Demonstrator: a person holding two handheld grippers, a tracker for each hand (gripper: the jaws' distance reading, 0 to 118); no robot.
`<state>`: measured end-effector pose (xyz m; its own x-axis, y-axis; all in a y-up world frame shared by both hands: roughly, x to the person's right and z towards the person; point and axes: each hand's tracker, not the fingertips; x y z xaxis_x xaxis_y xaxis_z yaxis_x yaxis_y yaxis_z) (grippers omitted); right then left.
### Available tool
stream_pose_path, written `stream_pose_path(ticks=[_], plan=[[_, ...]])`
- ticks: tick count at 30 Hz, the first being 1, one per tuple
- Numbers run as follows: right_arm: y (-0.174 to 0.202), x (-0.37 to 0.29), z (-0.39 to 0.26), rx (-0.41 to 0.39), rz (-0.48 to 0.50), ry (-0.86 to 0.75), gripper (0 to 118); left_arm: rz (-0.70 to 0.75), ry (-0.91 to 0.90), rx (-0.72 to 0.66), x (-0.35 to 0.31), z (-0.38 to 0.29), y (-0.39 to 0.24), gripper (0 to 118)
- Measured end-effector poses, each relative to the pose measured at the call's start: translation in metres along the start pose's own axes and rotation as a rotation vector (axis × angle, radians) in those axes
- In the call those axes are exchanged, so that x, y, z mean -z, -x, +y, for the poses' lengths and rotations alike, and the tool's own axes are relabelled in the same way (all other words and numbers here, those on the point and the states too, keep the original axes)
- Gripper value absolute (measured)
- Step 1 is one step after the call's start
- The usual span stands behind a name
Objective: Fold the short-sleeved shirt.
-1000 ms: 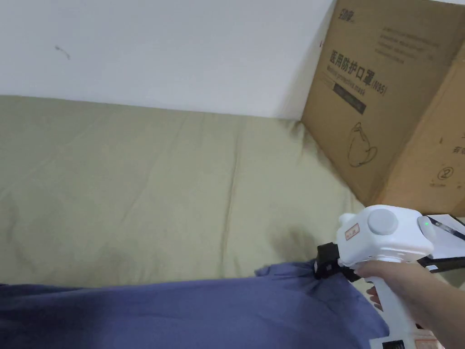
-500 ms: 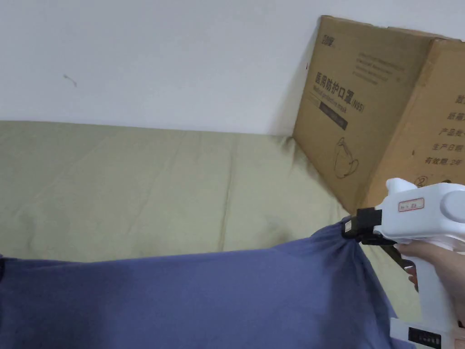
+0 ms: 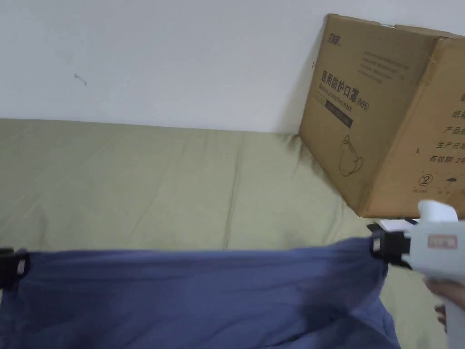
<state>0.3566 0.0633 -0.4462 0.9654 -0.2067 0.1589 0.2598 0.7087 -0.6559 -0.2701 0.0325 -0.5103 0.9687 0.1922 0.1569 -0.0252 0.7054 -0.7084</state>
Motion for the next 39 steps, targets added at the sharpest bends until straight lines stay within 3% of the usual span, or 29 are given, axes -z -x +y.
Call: stream_pose_path(ticks=[4, 11, 13, 14, 16, 17, 18, 19, 23, 25, 27, 28, 31, 32, 33, 34, 35, 37, 39], plan=[[-0.026, -0.031, -0.087, 0.067, 0.011, 0.109, 1, -0.046, 0.092, 0.01, -0.027, -0.062, 0.01, 0], [-0.026, -0.06, -0.166, 0.01, 0.011, 0.137, 1, -0.063, 0.145, -0.013, -0.047, -0.131, 0.021, 0], [-0.022, -0.058, -0.165, 0.017, 0.02, 0.072, 6, -0.065, 0.123, -0.058, -0.052, -0.133, 0.011, 7], [-0.02, -0.056, -0.166, 0.021, 0.004, 0.072, 15, -0.057, 0.113, -0.053, -0.055, -0.133, 0.007, 33], [-0.021, -0.051, -0.165, 0.006, -0.038, 0.075, 44, 0.034, 0.085, 0.004, -0.059, -0.134, 0.002, 99], [-0.017, -0.054, -0.163, -0.009, -0.067, 0.05, 73, 0.077, 0.076, 0.029, -0.053, -0.13, 0.014, 118], [-0.013, -0.058, -0.161, -0.024, -0.076, 0.032, 101, 0.105, 0.047, 0.043, -0.058, -0.128, 0.014, 115], [-0.007, -0.064, -0.157, -0.042, -0.08, 0.007, 117, 0.098, -0.028, 0.054, -0.071, -0.124, 0.01, 115], [0.02, -0.105, -0.142, -0.1, 0.09, -0.263, 116, 0.044, -0.139, 0.038, -0.127, -0.091, -0.015, 115], [0.054, -0.134, -0.135, -0.075, 0.073, -0.38, 115, 0.032, -0.284, 0.004, -0.157, -0.094, -0.038, 115], [0.085, -0.163, -0.136, -0.046, 0.161, -0.518, 114, -0.043, -0.396, -0.023, -0.179, -0.096, -0.061, 115], [0.104, -0.173, -0.14, -0.039, 0.146, -0.61, 112, -0.063, -0.475, -0.017, -0.189, -0.098, -0.074, 115], [0.156, -0.201, -0.151, -0.13, 0.069, -0.824, 80, -0.01, -0.714, 0.08, -0.209, -0.108, -0.107, 107], [0.17, -0.205, -0.156, -0.171, 0.036, -0.87, 53, 0.015, -0.773, 0.103, -0.215, -0.112, -0.116, 83], [0.181, -0.208, -0.159, -0.2, -0.003, -0.913, 31, 0.018, -0.795, 0.122, -0.222, -0.114, -0.136, 50], [0.189, -0.21, -0.163, -0.222, -0.028, -0.943, 8, 0.057, -0.811, 0.152, -0.225, -0.115, -0.148, 10], [0.194, -0.211, -0.165, -0.229, -0.019, -0.942, 0, 0.114, -0.829, 0.18, -0.228, -0.118, -0.159, 0], [0.192, -0.212, -0.163, -0.203, 0.05, -0.885, 0, 0.132, -0.857, 0.166, -0.231, -0.12, -0.156, 0], [0.194, -0.213, -0.164, -0.194, 0.026, -0.882, 0, 0.135, -0.873, 0.148, -0.236, -0.121, -0.156, 0]])
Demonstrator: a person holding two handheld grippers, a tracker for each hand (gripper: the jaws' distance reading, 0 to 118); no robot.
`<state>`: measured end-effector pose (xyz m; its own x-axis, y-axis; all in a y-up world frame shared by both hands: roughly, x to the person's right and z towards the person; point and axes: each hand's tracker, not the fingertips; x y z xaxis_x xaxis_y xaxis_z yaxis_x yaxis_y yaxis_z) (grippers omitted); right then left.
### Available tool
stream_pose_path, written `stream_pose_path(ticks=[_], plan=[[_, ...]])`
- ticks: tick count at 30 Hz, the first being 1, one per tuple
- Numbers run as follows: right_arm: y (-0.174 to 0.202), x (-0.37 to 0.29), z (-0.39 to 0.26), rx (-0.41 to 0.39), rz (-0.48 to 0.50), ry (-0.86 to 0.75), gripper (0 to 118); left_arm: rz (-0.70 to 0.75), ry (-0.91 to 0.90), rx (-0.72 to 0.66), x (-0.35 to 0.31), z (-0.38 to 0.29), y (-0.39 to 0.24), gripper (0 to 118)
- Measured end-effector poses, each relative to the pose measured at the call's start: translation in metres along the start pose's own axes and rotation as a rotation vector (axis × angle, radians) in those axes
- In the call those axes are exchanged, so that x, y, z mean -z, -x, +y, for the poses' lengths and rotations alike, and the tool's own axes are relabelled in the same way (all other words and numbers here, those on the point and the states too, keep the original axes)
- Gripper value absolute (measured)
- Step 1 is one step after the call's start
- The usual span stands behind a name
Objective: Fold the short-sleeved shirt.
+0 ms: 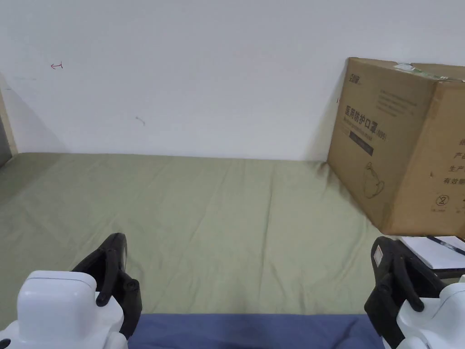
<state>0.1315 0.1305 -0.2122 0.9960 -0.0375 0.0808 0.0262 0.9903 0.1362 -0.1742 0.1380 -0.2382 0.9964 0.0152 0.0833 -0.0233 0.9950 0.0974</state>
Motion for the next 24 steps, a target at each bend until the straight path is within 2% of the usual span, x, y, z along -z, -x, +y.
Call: stream_pose_path(ticks=[3, 6, 7, 9, 10, 11, 12, 13, 14, 16, 17, 19, 22, 24], plan=[[-0.004, -0.003, 0.002, 0.001, -0.001, 0.0, 0, 0.025, 0.005, -0.037, 0.002, 0.004, 0.011, 0], [-0.012, -0.003, 0.005, -0.03, 0.029, 0.034, 0, -0.045, 0.181, -0.183, 0.03, 0.013, 0.057, 0], [-0.016, -0.003, 0.005, -0.025, 0.043, 0.048, 0, -0.125, 0.297, -0.265, 0.049, 0.01, 0.082, 0], [-0.022, -0.002, 0.001, 0.012, 0.076, 0.103, 0, -0.304, 0.604, -0.495, 0.093, -0.013, 0.132, 0], [-0.025, 0.0, -0.002, 0.034, 0.091, 0.136, 0, -0.388, 0.806, -0.663, 0.116, -0.036, 0.161, 0], [-0.027, 0.002, -0.007, 0.052, 0.102, 0.167, 0, -0.423, 0.94, -0.864, 0.129, -0.066, 0.183, 0], [-0.028, 0.006, -0.012, 0.06, 0.101, 0.201, 0, -0.391, 0.985, -1.014, 0.137, -0.094, 0.202, 0], [-0.025, 0.007, -0.015, 0.059, 0.101, 0.228, 0, -0.398, 1.002, -1.058, 0.141, -0.116, 0.215, 7], [-0.024, 0.011, -0.02, 0.054, 0.1, 0.257, 0, -0.411, 1.043, -1.061, 0.139, -0.131, 0.215, 35], [-0.02, 0.021, -0.031, 0.036, 0.107, 0.305, 0, -0.406, 1.087, -0.989, 0.148, -0.159, 0.23, 100], [-0.016, 0.025, -0.036, 0.027, 0.115, 0.315, 0, -0.434, 1.116, -0.98, 0.152, -0.172, 0.235, 100], [-0.008, 0.035, -0.046, 0.006, 0.126, 0.362, 0, -0.499, 1.127, -1.033, 0.148, -0.195, 0.237, 118], [0.006, 0.049, -0.057, -0.002, 0.15, 0.415, 0, -0.531, 1.074, -1.174, 0.152, -0.229, 0.243, 118], [0.016, 0.057, -0.064, -0.017, 0.176, 0.44, 0, -0.517, 1.084, -1.189, 0.156, -0.248, 0.232, 118]])
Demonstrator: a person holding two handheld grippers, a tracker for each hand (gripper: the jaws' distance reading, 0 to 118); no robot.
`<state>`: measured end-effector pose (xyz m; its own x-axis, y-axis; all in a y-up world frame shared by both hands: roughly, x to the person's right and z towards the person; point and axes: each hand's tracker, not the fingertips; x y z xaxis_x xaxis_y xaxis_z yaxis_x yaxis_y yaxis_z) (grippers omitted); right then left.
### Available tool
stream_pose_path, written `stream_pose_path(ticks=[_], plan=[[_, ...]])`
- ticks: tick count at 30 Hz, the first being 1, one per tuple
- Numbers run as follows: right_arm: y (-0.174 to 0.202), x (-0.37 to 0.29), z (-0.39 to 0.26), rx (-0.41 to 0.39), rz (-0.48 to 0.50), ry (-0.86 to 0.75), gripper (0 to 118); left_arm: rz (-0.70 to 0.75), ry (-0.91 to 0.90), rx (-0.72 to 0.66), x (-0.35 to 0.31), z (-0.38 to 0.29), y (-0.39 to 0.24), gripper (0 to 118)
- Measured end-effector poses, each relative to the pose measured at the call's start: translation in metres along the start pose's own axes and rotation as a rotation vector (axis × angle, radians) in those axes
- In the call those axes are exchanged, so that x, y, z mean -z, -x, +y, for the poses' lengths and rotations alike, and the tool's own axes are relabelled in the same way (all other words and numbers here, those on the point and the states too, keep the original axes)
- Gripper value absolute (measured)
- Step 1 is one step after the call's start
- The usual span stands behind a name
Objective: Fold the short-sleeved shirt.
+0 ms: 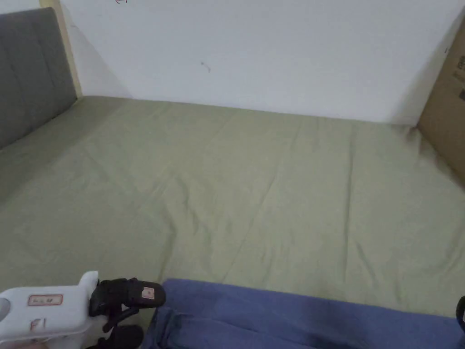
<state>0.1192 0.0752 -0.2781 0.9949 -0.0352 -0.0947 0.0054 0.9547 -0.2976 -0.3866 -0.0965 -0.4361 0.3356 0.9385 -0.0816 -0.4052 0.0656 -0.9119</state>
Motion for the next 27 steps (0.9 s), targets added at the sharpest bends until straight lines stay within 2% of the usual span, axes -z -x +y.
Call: stream_pose_path(ticks=[2, 3, 4, 7, 8, 9, 10, 11, 12, 13, 14, 15, 19, 22, 24, 27], plan=[[0.011, 0.008, -0.002, -0.054, -0.008, -0.003, 0, -0.183, 0.072, 0.087, 0.017, 0.013, 0.002, 118], [0.015, 0.012, -0.003, -0.07, -0.011, -0.007, 0, -0.209, 0.139, 0.106, 0.029, 0.016, 0.0, 118], [0.018, 0.017, -0.002, -0.074, 0.0, 0.0, 0, -0.205, 0.196, 0.1, 0.044, 0.016, 0.001, 118], [0.023, 0.026, -0.001, -0.065, 0.023, 0.013, 0, -0.191, 0.179, 0.092, 0.065, 0.032, 0.014, 118], [0.025, 0.026, 0.0, -0.056, 0.032, 0.015, 0, -0.15, 0.167, 0.103, 0.067, 0.034, 0.011, 113], [0.025, 0.026, 0.001, -0.052, 0.038, 0.013, 0, -0.083, 0.154, 0.158, 0.065, 0.035, 0.005, 94], [0.026, 0.024, 0.001, -0.052, 0.04, 0.005, 0, 0.044, 0.122, 0.262, 0.067, 0.023, -0.008, 46], [0.027, 0.022, 0.001, -0.054, 0.041, -0.007, 0, 0.267, 0.068, 0.38, 0.067, 0.018, -0.011, 4], [0.027, 0.021, 0.001, -0.06, 0.044, -0.015, 0, 0.457, 0.068, 0.44, 0.074, 0.017, -0.001, 4], [0.026, 0.019, 0.002, -0.068, 0.049, -0.016, 0, 0.178, 0.081, 0.204, 0.07, 0.016, 0.011, 4], [0.026, 0.018, 0.002, -0.076, 0.047, -0.013, 0, 0.176, 0.03, 0.041, 0.067, 0.018, 0.005, 4], [0.025, 0.016, 0.003, -0.08, 0.045, -0.01, 0, 0.211, 0.046, 0.017, 0.07, 0.016, 0.002, 4], [0.011, 0.006, 0.011, -0.069, 0.057, -0.021, 0, 0.452, 0.073, 0.357, 0.068, 0.006, -0.066, 4], [-0.005, -0.002, 0.026, -0.058, 0.036, -0.059, 0, 0.568, 0.09, 0.452, 0.049, -0.001, -0.117, 4], [-0.016, -0.01, 0.032, -0.019, 0.031, -0.092, 0, 0.786, 0.065, 0.603, 0.043, -0.011, -0.149, 4], [-0.031, -0.021, 0.031, 0.018, 0.003, -0.138, 0, 1.287, 0.054, 1.005, 0.049, -0.025, -0.174, 4]])
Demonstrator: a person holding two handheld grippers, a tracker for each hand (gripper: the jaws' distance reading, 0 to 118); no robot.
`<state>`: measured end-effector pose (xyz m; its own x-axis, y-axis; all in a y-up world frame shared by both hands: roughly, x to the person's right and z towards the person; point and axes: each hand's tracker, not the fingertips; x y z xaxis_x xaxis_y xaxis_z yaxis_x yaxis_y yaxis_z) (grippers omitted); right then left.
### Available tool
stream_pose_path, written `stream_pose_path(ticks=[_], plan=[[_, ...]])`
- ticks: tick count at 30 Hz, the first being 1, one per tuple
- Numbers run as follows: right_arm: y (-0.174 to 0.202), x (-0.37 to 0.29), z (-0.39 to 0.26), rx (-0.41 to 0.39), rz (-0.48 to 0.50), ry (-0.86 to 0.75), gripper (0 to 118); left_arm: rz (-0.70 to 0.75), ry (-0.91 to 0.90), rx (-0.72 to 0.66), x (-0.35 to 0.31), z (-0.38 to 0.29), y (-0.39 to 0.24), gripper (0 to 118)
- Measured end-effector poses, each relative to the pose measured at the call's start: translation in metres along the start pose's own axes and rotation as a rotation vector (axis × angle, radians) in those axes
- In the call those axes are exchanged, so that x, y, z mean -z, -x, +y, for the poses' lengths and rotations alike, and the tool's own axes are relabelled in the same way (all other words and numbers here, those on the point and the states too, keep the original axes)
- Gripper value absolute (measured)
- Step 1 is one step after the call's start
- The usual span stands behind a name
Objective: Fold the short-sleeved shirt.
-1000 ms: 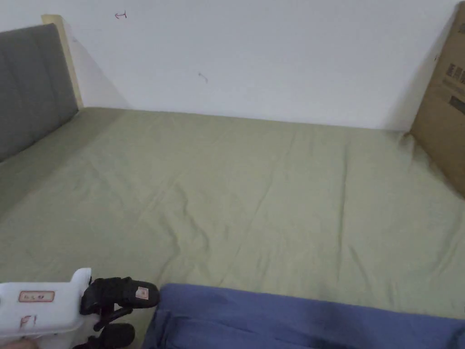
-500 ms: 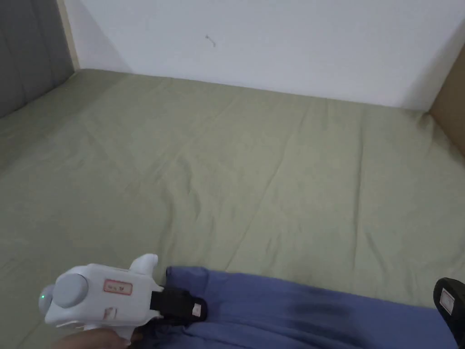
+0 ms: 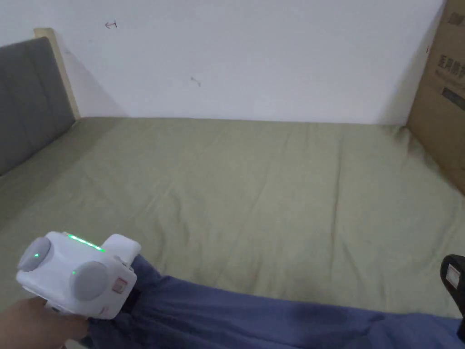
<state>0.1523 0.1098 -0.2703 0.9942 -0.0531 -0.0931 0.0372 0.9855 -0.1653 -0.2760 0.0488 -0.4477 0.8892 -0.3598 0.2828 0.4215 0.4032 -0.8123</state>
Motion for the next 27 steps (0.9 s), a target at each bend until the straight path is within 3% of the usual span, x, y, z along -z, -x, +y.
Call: stream_pose_path(ticks=[1, 3, 8, 9, 10, 11, 12, 13, 16, 22, 23, 24, 25, 26, 27], plan=[[-0.005, -0.004, 0.0, 0.008, 0.004, -0.003, 0, 0.074, 0.014, 0.09, -0.005, 0.003, -0.008, 4], [-0.012, -0.01, -0.001, 0.024, -0.001, -0.003, 0, 0.013, 0.036, 0.056, -0.008, 0.011, -0.014, 4], [-0.036, -0.027, -0.013, 0.133, -0.024, 0.028, 0, -0.642, 0.127, -0.413, -0.009, 0.058, -0.062, 7], [-0.041, -0.03, -0.015, 0.154, -0.036, 0.034, 0, -0.728, 0.136, -0.451, -0.004, 0.067, -0.08, 18], [-0.045, -0.032, -0.017, 0.171, -0.045, 0.039, 0, -0.782, 0.129, -0.465, -0.001, 0.074, -0.095, 42], [-0.05, -0.034, -0.019, 0.183, -0.052, 0.044, 0, -0.861, 0.124, -0.472, -0.013, 0.078, -0.123, 86], [-0.053, -0.035, -0.021, 0.187, -0.057, 0.049, 0, -0.915, 0.118, -0.467, -0.014, 0.083, -0.135, 110], [-0.057, -0.036, -0.022, 0.191, -0.064, 0.058, 0, -0.963, 0.097, -0.468, -0.017, 0.088, -0.145, 118], [-0.061, -0.038, -0.021, 0.194, -0.076, 0.072, 0, -1.006, -0.027, -0.46, -0.038, 0.096, -0.15, 117], [-0.063, -0.037, -0.025, 0.21, -0.067, 0.073, 0, -0.666, -0.015, -0.345, -0.047, 0.078, -0.123, 115], [-0.063, -0.036, -0.027, 0.215, -0.064, 0.076, 0, -0.63, 0.025, -0.325, -0.047, 0.074, -0.124, 103], [-0.063, -0.035, -0.029, 0.219, -0.061, 0.08, 0, -0.622, 0.022, -0.315, -0.043, 0.068, -0.125, 70], [-0.062, -0.034, -0.03, 0.224, -0.057, 0.085, 0, -0.627, -0.006, -0.319, -0.039, 0.06, -0.126, 24], [-0.061, -0.033, -0.032, 0.227, -0.053, 0.09, 0, -0.61, -0.018, -0.312, -0.034, 0.056, -0.131, 24], [-0.06, -0.032, -0.034, 0.23, -0.049, 0.097, 0, -0.557, 0.002, -0.303, -0.021, 0.054, -0.133, 8]])
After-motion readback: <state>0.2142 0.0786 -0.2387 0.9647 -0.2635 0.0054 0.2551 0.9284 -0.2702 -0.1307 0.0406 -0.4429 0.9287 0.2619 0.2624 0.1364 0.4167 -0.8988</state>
